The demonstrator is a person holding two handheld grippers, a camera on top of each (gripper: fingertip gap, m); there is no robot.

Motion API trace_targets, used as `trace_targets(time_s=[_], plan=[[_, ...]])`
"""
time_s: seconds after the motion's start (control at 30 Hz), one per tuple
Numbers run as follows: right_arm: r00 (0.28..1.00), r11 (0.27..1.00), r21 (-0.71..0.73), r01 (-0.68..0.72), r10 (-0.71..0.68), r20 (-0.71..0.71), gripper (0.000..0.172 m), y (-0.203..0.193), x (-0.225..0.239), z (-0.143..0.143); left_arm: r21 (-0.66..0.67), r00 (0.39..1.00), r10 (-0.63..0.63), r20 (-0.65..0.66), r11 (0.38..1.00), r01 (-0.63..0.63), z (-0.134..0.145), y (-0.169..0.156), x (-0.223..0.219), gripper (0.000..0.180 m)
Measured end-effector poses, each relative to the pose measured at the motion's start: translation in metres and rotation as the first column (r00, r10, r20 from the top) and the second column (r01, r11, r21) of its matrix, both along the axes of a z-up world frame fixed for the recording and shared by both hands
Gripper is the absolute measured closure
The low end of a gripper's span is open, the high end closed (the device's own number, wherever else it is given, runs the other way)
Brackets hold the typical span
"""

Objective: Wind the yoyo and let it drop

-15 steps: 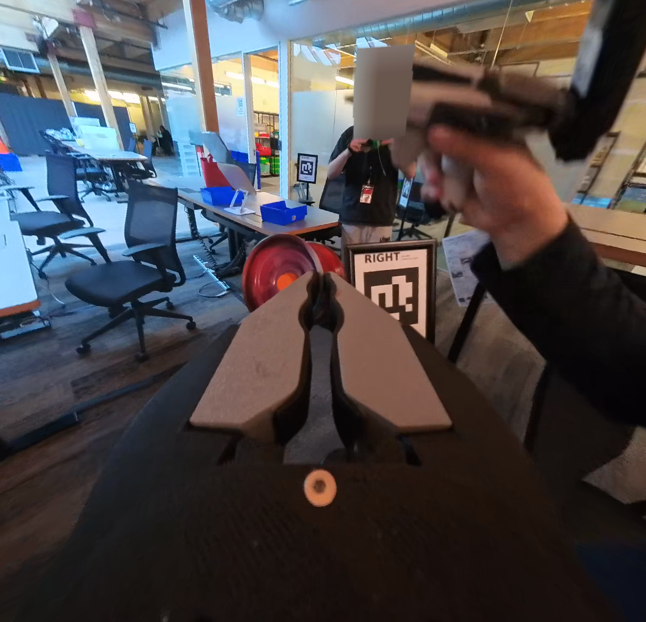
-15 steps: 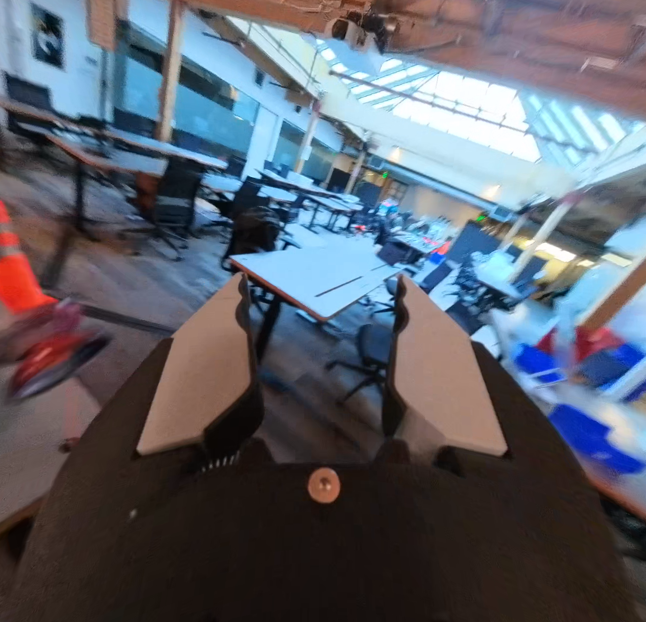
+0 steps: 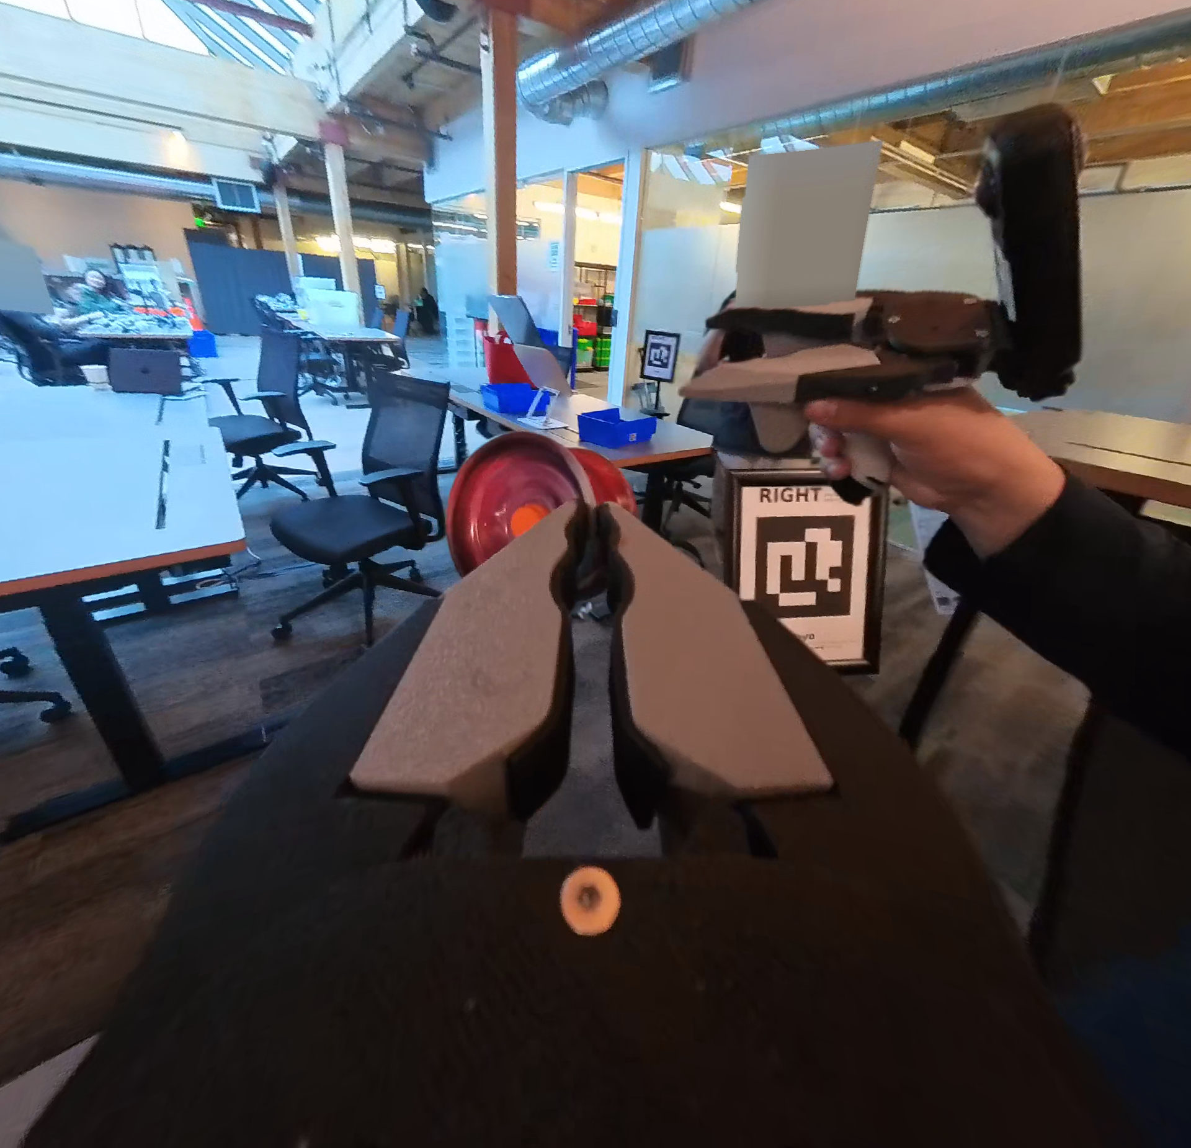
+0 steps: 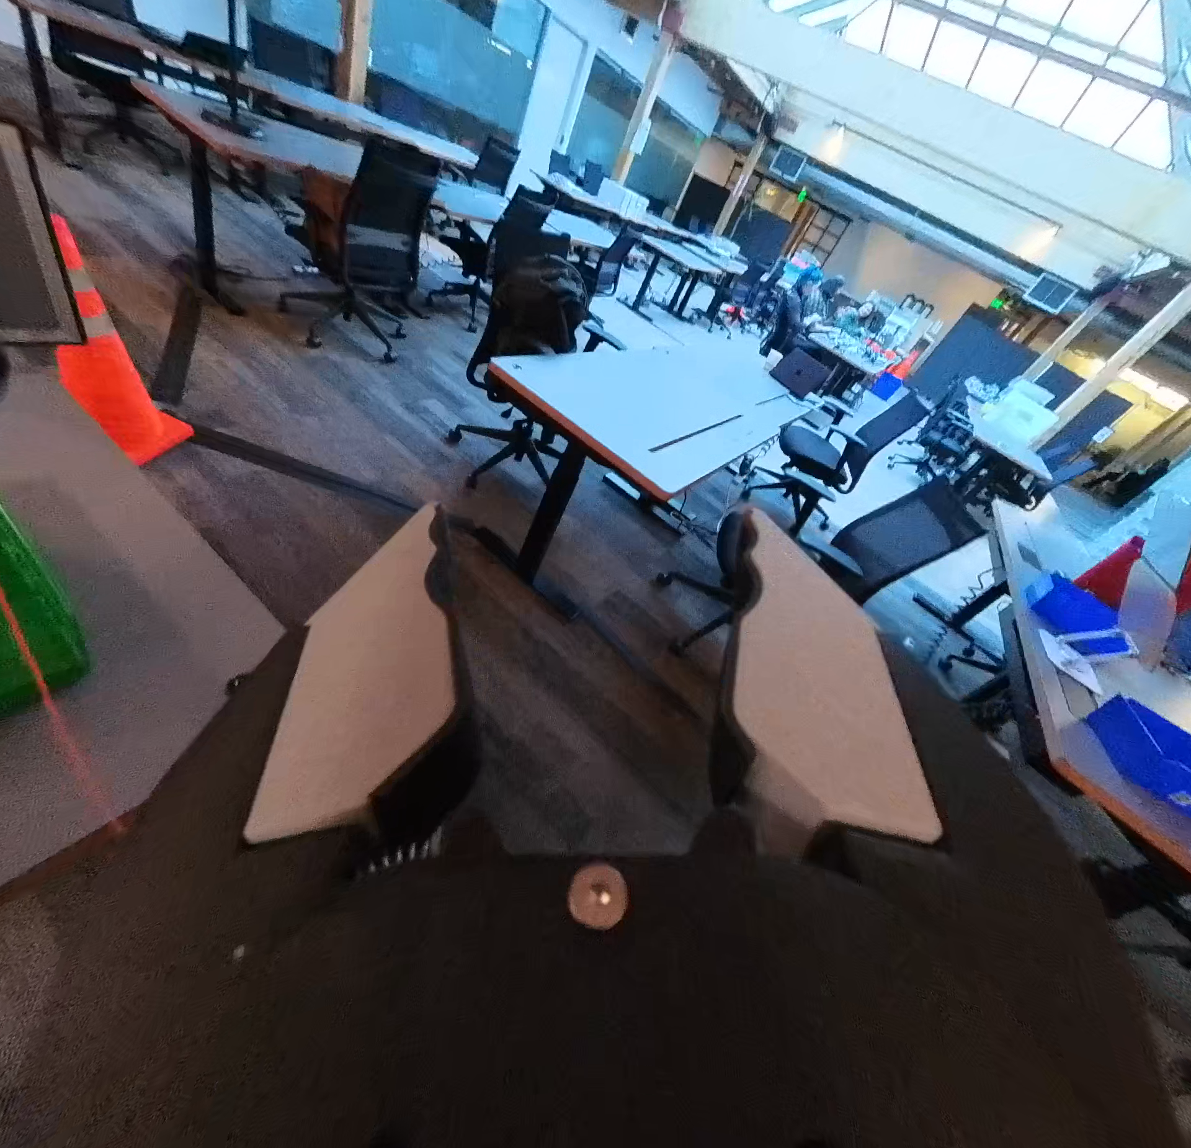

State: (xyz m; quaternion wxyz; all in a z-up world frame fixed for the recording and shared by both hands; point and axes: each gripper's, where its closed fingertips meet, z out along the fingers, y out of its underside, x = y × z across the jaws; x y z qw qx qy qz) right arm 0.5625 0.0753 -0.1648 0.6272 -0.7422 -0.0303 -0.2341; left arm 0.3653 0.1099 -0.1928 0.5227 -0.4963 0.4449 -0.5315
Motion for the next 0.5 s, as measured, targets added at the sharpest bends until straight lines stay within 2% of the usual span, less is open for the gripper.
trace_targets(time_s=[0.17, 0.27, 0.33, 0.43, 0.5], plan=[[0.995, 0.997, 0.008, 0.077, -0.076, -0.063, 0.081, -0.044, 0.010, -0.026, 0.013, 0.994, -0.093, -0.059, 0.995, 0.094, -0.024, -0.014, 0.018, 0.180], [0.981, 0.984, 0.014, 0.176, -0.175, -0.086, 0.070, -0.077, 0.029, -0.034, -0.013, 0.989, -0.124, -0.087, 0.992, 0.123, -0.038, -0.016, 0.029, 0.180], [0.968, 0.970, 0.036, 0.242, -0.238, -0.079, 0.067, -0.099, 0.043, -0.025, -0.032, 0.984, -0.164, -0.069, 0.986, 0.162, -0.035, -0.017, 0.036, 0.180], [0.935, 0.928, 0.117, 0.354, -0.354, -0.029, 0.061, -0.135, 0.068, 0.011, -0.034, 0.974, -0.217, -0.069, 0.976, 0.215, -0.027, -0.021, 0.046, 0.180], [0.903, 0.893, 0.133, 0.429, -0.429, -0.030, 0.056, -0.160, 0.085, 0.024, -0.019, 0.965, -0.252, -0.068, 0.968, 0.252, -0.023, -0.028, 0.050, 0.180]])
